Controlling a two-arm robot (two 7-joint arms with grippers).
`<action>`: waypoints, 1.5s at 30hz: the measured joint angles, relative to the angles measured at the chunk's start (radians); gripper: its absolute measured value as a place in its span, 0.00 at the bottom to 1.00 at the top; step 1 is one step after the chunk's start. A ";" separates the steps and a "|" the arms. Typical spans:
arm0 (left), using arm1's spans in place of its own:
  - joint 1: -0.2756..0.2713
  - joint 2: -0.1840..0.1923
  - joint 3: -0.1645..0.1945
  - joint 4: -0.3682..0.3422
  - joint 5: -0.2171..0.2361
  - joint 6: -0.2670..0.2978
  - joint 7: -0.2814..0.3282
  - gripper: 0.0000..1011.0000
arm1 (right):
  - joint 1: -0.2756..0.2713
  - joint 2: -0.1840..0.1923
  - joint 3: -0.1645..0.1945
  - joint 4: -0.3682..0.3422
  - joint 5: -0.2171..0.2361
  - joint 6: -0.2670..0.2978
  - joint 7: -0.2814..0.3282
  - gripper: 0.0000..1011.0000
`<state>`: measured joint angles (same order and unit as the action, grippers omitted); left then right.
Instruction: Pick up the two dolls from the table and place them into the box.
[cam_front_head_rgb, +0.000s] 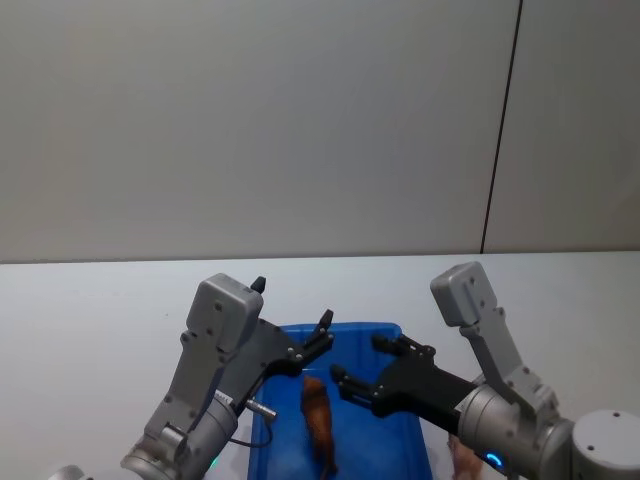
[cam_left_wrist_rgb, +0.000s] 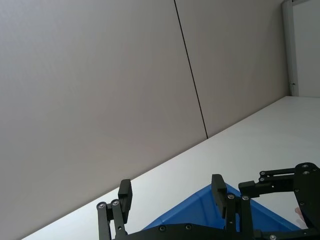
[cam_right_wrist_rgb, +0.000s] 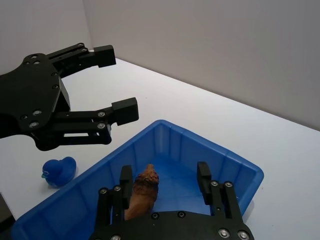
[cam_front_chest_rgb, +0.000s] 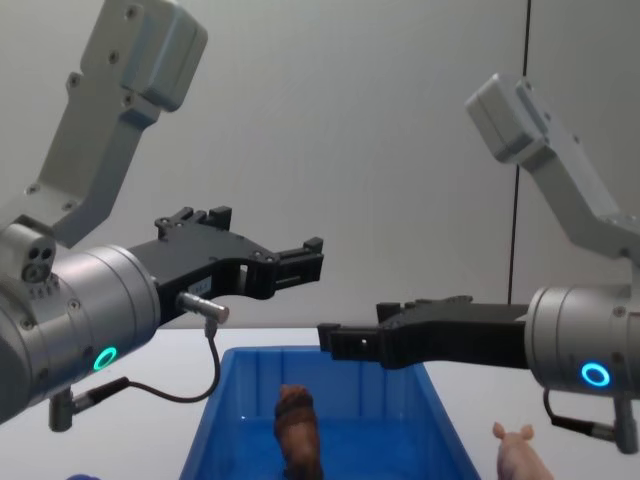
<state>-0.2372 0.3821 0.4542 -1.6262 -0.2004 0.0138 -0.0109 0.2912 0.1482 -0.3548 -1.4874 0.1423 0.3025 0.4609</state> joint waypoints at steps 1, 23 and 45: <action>0.000 0.000 0.000 0.000 0.000 0.000 0.000 0.99 | 0.000 0.000 0.000 0.000 0.000 0.000 -0.001 0.75; 0.000 0.000 0.000 0.000 0.000 0.000 0.000 0.99 | -0.150 0.122 0.056 -0.128 0.054 -0.048 -0.162 0.99; 0.000 0.000 0.000 0.000 0.000 0.000 0.000 0.99 | -0.238 0.169 0.066 -0.129 0.103 0.025 -0.216 0.99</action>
<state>-0.2372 0.3821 0.4543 -1.6262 -0.2004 0.0138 -0.0109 0.0527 0.3167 -0.2887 -1.6159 0.2448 0.3277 0.2445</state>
